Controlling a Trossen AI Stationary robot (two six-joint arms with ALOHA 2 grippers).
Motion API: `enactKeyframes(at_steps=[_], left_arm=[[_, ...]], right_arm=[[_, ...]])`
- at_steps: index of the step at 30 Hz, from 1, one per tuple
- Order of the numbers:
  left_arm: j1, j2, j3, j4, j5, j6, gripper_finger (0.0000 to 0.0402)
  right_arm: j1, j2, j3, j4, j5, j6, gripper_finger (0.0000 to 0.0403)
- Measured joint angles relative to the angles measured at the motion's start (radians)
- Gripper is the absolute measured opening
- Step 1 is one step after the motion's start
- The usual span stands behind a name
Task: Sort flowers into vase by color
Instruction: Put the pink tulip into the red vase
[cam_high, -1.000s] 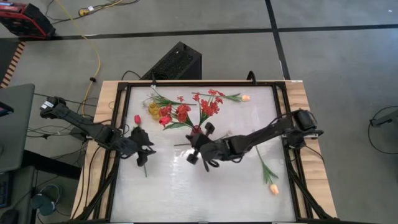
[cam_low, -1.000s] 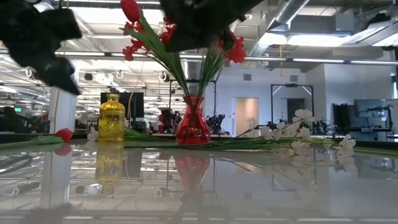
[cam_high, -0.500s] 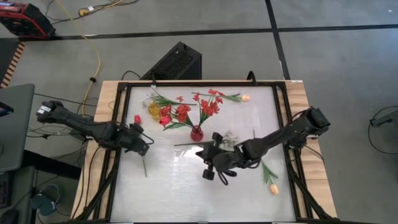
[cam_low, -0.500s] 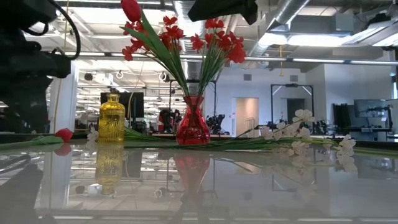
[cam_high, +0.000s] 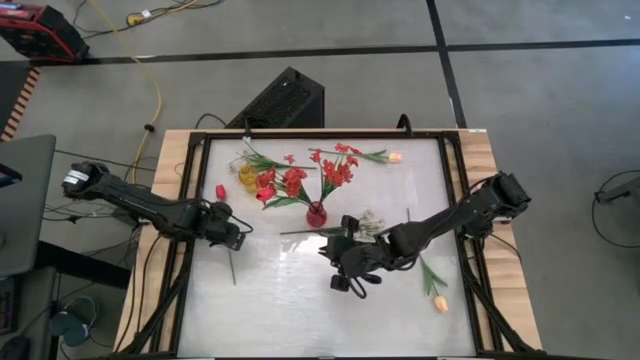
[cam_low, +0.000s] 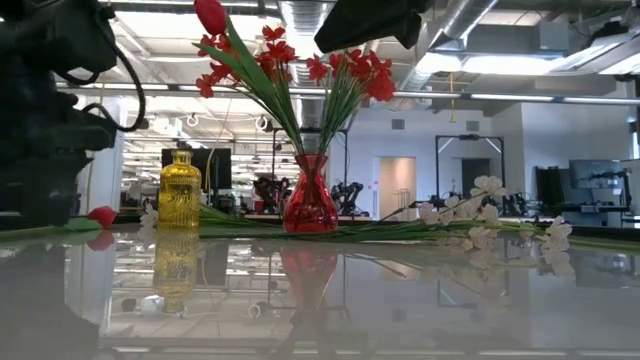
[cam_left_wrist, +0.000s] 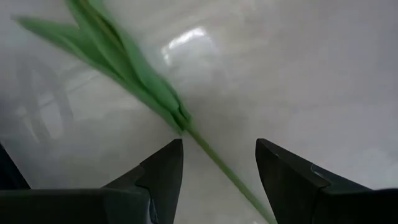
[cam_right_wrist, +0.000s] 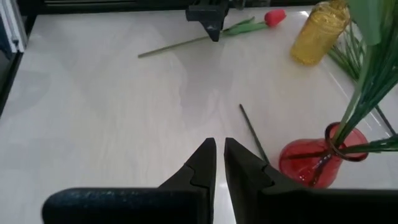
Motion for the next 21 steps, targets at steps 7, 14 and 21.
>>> enactKeyframes(at_steps=[7, 14, 21], left_arm=[[-0.059, 0.054, 0.0, 0.014, -0.036, -0.083, 0.019], [-0.063, 0.151, 0.007, 0.056, -0.041, -0.079, 0.0167], [-0.064, 0.163, 0.006, 0.078, -0.043, -0.077, 0.0089]], right_arm=[[0.001, 0.0, 0.0, -0.013, 0.0, -0.003, 0.0062], [0.001, 0.0, 0.0, -0.01, 0.0, 0.008, 0.0062], [0.001, 0.0, 0.0, -0.01, -0.001, 0.016, 0.0062]])
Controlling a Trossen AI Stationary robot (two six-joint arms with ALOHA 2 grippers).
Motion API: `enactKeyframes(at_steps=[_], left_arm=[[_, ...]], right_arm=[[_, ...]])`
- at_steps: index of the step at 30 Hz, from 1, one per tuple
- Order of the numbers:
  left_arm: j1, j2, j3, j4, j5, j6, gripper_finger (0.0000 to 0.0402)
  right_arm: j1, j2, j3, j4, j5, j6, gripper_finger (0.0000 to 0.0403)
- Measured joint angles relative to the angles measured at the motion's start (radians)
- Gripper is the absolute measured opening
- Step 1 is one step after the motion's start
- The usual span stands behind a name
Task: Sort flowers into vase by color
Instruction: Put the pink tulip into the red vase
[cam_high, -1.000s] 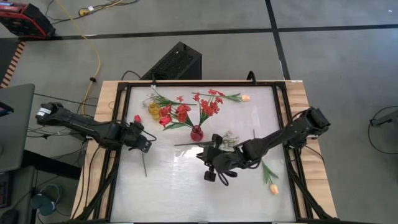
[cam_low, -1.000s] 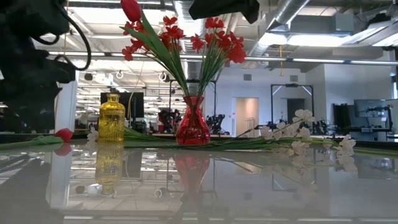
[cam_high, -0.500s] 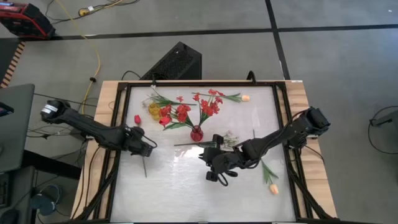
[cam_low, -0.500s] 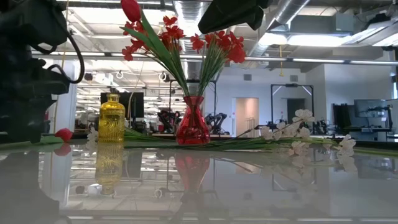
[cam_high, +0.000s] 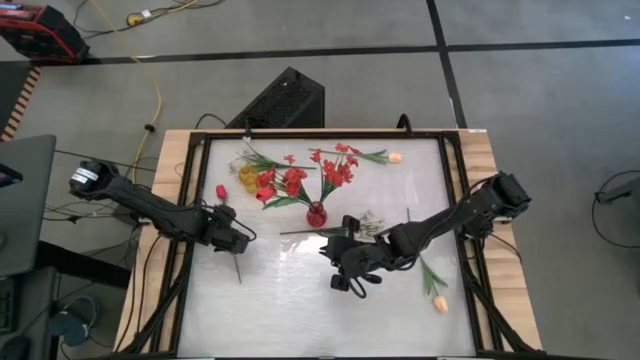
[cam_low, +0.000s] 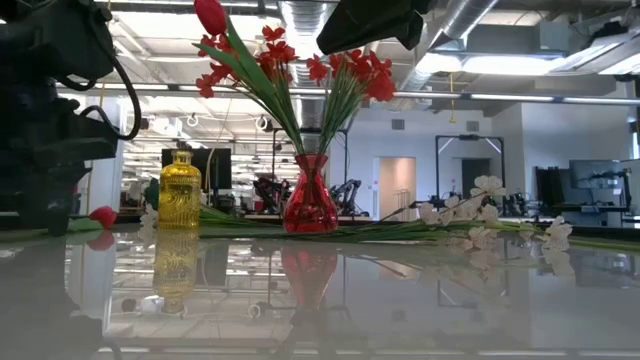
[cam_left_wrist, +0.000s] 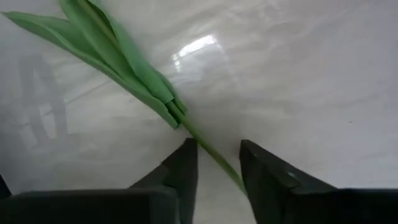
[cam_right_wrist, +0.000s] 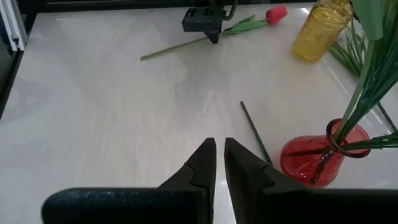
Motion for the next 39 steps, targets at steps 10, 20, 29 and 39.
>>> enactKeyframes(at_steps=[10, 20, 29, 39], left_arm=[[-0.029, -0.007, 0.001, 0.045, -0.045, 0.029, 0.0004], [-0.067, -0.022, 0.093, 0.038, -0.01, 0.085, 0.0], [-0.122, -0.023, 0.152, 0.089, 0.046, 0.277, 0.0], [-0.194, -0.023, 0.164, 0.329, 0.058, 0.598, 0.0]], right_arm=[[0.004, 0.0, 0.0, -0.001, -0.001, 0.006, 0.0062], [0.015, 0.001, 0.0, -0.015, -0.028, 0.012, 0.0062], [0.014, 0.001, 0.0, -0.015, -0.039, 0.026, 0.0062], [0.031, 0.001, 0.0, -0.015, -0.074, 0.045, 0.0062]])
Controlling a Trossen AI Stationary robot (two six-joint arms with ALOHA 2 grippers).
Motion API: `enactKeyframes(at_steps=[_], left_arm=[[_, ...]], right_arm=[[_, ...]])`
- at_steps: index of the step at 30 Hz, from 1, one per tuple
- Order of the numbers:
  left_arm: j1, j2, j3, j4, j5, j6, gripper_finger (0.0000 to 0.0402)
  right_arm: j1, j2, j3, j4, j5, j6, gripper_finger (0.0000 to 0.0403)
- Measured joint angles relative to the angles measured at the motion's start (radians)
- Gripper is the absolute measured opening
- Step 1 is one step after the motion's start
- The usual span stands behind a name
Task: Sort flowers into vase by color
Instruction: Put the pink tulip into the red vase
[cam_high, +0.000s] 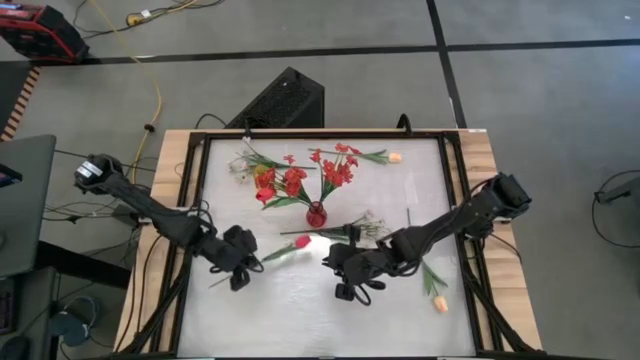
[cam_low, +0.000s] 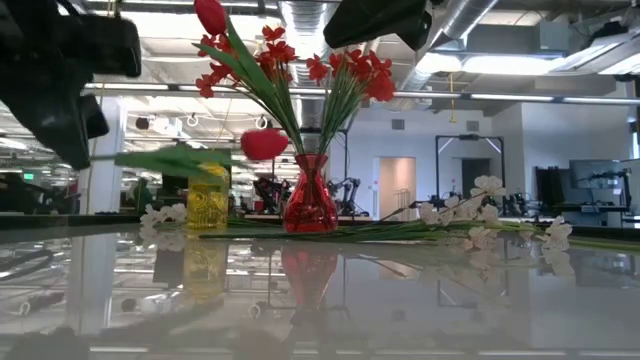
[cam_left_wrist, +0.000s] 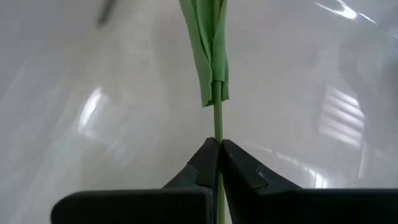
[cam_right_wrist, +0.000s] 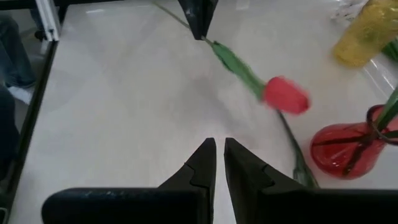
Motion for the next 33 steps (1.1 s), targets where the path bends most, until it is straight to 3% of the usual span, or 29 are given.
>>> enactKeyframes(at_steps=[11, 19, 23, 27, 33], left_arm=[[-0.035, -0.001, 0.0, 0.211, -0.023, 0.261, 0.0], [-0.077, -0.08, 0.0, 0.36, -0.168, 0.477, 0.0], [-0.114, -0.093, 0.001, 0.526, -0.195, 0.606, 0.0], [-0.12, -0.079, 0.001, 0.697, -0.196, 0.698, 0.0], [-0.108, -0.01, 0.001, 0.895, -0.198, 0.784, 0.0]], right_arm=[[0.043, 0.0, 0.0, 0.0, -0.003, 0.012, 0.0062], [0.072, 0.001, -0.054, 0.022, 0.014, 0.018, 0.0076], [0.058, 0.002, -0.136, 0.266, 0.02, -0.045, 0.0114], [0.045, 0.017, -0.196, 0.585, 0.004, -0.232, 0.0165], [0.026, 0.104, -0.197, 0.83, -0.037, -0.403, 0.021]])
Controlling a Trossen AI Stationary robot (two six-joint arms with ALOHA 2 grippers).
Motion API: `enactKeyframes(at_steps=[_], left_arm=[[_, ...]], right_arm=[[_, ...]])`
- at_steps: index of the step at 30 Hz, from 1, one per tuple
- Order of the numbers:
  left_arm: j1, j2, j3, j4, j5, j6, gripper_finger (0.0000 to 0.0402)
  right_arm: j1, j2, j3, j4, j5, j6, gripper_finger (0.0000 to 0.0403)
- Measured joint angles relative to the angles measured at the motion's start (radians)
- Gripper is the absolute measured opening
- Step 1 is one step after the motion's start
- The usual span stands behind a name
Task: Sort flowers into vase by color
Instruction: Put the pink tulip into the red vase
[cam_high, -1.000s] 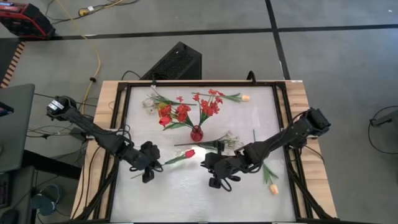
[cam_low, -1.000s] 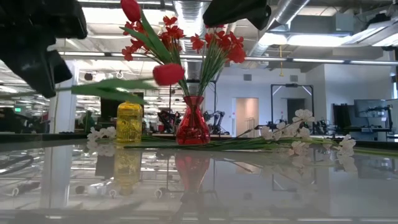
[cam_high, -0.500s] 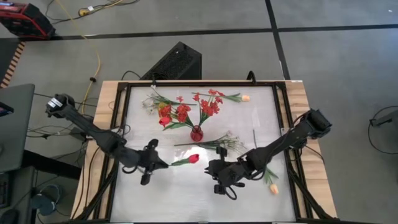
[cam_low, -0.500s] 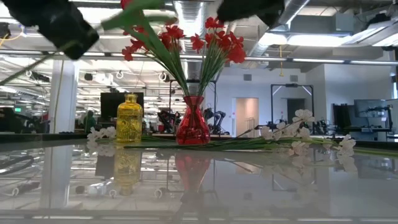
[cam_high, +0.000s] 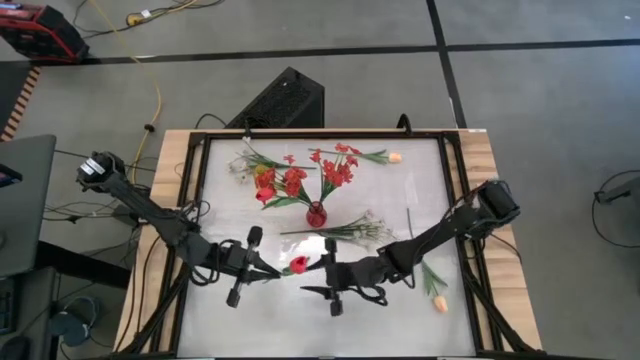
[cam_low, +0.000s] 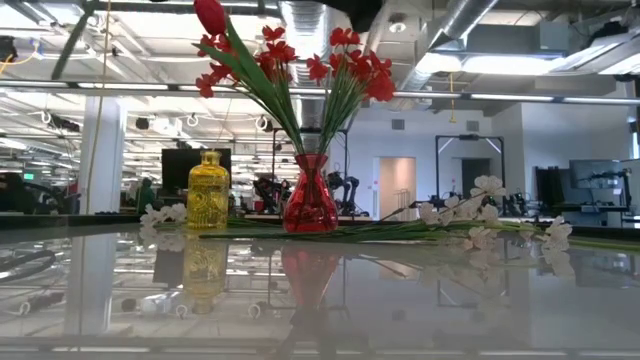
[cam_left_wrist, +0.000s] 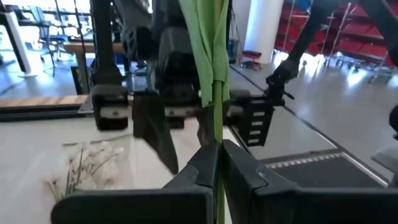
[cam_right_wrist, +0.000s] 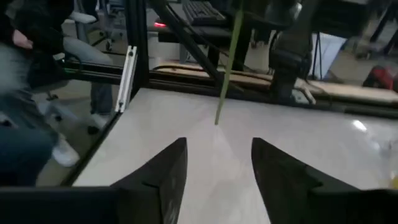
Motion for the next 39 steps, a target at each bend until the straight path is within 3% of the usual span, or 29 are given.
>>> enactKeyframes(at_steps=[6, 13, 24, 30, 37, 39], left_arm=[[0.019, 0.072, 0.0, 0.09, -0.002, 0.005, 0.0], [0.039, 0.14, -0.001, 0.167, -0.002, 0.031, 0.0], [0.055, 0.147, -0.001, 0.207, -0.048, 0.076, 0.0], [0.055, 0.147, -0.001, 0.213, -0.048, 0.094, 0.0], [0.056, 0.14, -0.001, 0.2, -0.059, 0.097, 0.0], [0.055, 0.139, -0.001, 0.183, -0.084, 0.088, 0.0003]], right_arm=[[-0.021, 0.055, 0.039, 0.127, 0.0, -0.059, 0.0214], [-0.038, 0.1, 0.085, 0.141, -0.041, -0.083, 0.0214], [-0.053, 0.108, 0.121, 0.143, -0.042, -0.107, 0.0207], [-0.068, 0.108, 0.121, 0.144, -0.014, -0.1, 0.0149], [-0.066, 0.108, 0.121, 0.128, 0.035, -0.1, 0.0027], [-0.06, 0.108, 0.121, 0.108, 0.045, -0.098, 0.0024]])
